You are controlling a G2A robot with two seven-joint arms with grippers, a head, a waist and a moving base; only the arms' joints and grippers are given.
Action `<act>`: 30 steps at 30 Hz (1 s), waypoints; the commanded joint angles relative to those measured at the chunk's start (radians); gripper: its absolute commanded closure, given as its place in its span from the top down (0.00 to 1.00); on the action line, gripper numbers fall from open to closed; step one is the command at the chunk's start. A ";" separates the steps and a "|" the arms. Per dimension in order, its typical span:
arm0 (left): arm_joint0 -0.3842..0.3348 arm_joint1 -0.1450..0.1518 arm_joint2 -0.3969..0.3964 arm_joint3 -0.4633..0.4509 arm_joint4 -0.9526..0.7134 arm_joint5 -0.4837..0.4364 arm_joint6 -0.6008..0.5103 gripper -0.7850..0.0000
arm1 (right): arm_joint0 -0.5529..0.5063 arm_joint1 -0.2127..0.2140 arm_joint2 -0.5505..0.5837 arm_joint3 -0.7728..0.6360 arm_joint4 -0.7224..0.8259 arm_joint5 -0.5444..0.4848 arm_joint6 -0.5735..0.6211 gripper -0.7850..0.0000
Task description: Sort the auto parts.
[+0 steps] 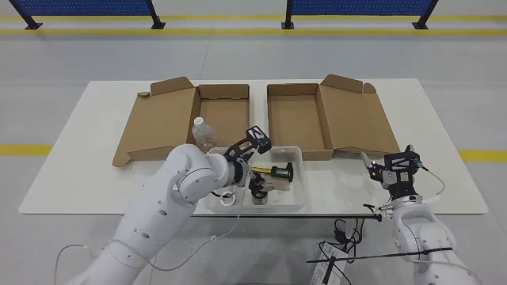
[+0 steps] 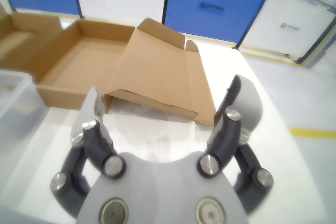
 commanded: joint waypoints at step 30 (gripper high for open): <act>-0.071 -0.008 0.119 0.144 0.062 -0.028 -0.042 0.47 | 0.000 0.000 0.000 0.000 0.000 0.000 0.000 1.00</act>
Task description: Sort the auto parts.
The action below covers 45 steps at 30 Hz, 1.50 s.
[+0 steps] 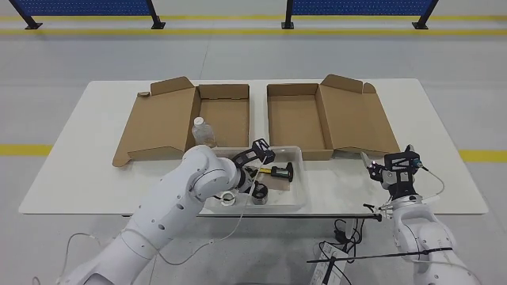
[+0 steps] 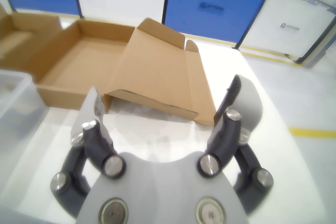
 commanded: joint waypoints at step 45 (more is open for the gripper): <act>-0.058 -0.014 0.067 0.089 -0.044 0.006 0.006 0.00 | 0.000 0.000 0.000 0.000 0.000 0.000 0.000 1.00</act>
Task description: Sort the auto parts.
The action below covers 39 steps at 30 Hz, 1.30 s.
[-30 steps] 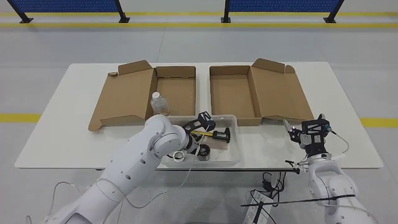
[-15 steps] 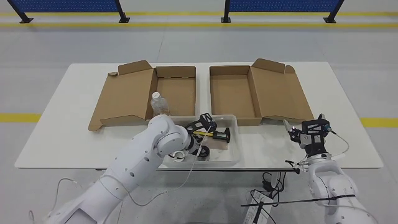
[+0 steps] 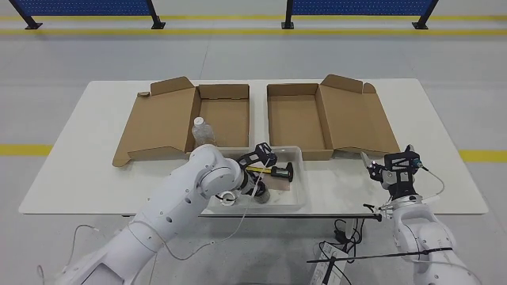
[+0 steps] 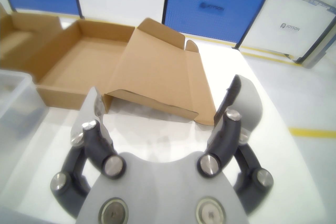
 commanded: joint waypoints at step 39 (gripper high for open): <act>0.100 0.056 -0.086 -0.420 -0.575 -0.174 -0.123 0.00 | 0.000 0.000 0.000 0.000 0.000 0.000 0.000 1.00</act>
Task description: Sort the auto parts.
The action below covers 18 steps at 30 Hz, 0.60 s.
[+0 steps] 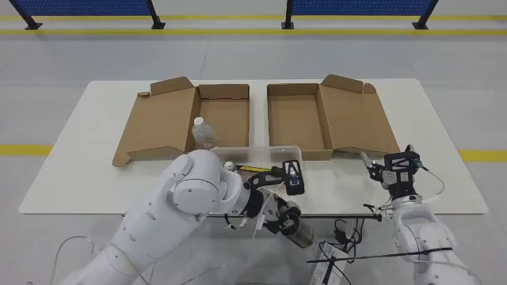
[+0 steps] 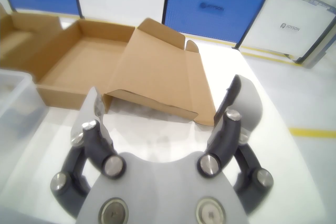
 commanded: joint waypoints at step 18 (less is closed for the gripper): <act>-0.064 0.029 0.018 0.059 -0.186 -0.041 0.021 0.00 | 0.000 0.000 0.000 0.000 0.000 0.000 0.000 1.00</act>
